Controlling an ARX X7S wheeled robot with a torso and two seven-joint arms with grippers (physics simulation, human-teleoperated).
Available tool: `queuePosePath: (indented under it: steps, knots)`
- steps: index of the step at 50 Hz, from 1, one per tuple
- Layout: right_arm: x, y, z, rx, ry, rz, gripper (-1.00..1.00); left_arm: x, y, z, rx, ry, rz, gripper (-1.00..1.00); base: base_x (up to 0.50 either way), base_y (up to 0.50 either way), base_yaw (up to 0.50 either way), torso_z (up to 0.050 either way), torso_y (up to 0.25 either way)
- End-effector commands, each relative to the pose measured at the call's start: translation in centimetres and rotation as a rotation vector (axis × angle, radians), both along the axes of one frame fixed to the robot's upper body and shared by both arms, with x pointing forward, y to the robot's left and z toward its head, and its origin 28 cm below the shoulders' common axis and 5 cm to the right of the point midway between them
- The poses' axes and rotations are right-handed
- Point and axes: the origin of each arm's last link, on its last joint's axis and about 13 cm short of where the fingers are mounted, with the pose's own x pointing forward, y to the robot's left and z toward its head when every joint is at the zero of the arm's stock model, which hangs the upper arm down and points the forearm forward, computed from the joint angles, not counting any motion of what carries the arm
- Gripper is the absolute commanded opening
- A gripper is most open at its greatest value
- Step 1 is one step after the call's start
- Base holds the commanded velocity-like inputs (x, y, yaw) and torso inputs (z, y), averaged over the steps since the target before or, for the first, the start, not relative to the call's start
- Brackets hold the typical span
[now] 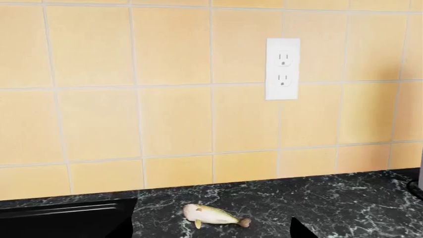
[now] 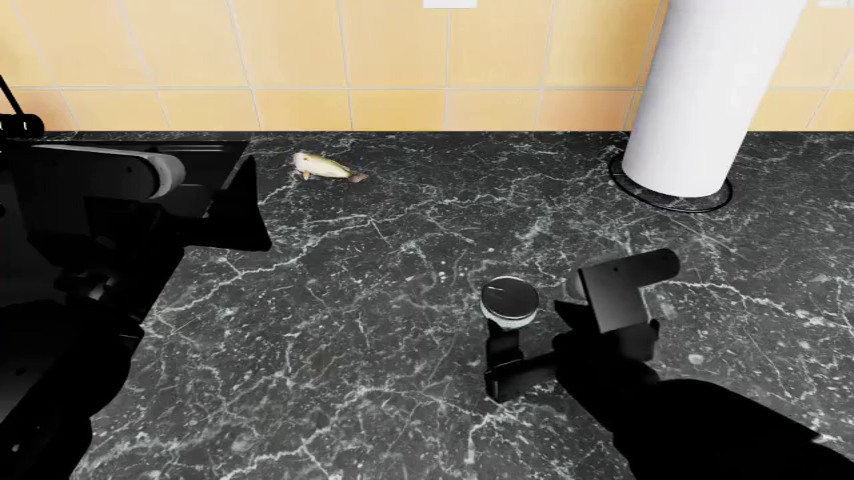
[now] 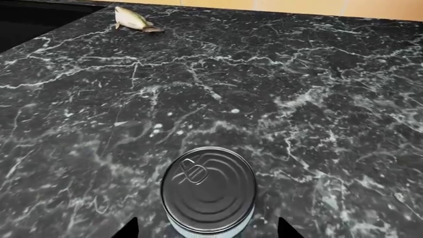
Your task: Pick the cans from the counter and place them in their designated side in the cabinet.
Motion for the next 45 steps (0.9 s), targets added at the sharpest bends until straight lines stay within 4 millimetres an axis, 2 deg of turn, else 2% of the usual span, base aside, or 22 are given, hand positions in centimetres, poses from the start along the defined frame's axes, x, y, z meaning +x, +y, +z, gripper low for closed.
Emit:
queuePosePath:
  steps: [1,9,29,45]
  knots:
    - [0.5,0.0,-0.3,-0.002,0.014,0.006,1.0,0.0,0.0,0.0,-0.002,0.001,0.001,1.0,0.0,0.0,0.0,0.0,0.0]
    - [1.4,0.0,-0.2,-0.01,0.011,0.01,1.0,0.1,0.1,0.0,-0.004,0.0,0.005,1.0,0.0,0.0,0.0,0.0,0.0]
    - [2.1,0.1,-0.8,-0.007,0.035,0.028,1.0,0.1,0.1,0.0,-0.005,-0.001,0.005,1.0,0.0,0.0,0.0,0.0,0.0]
    - [4.7,0.7,-0.9,0.014,0.065,0.095,1.0,0.1,0.2,0.0,-0.007,-0.002,0.008,1.0,0.0,0.0,0.0,0.0,0.0]
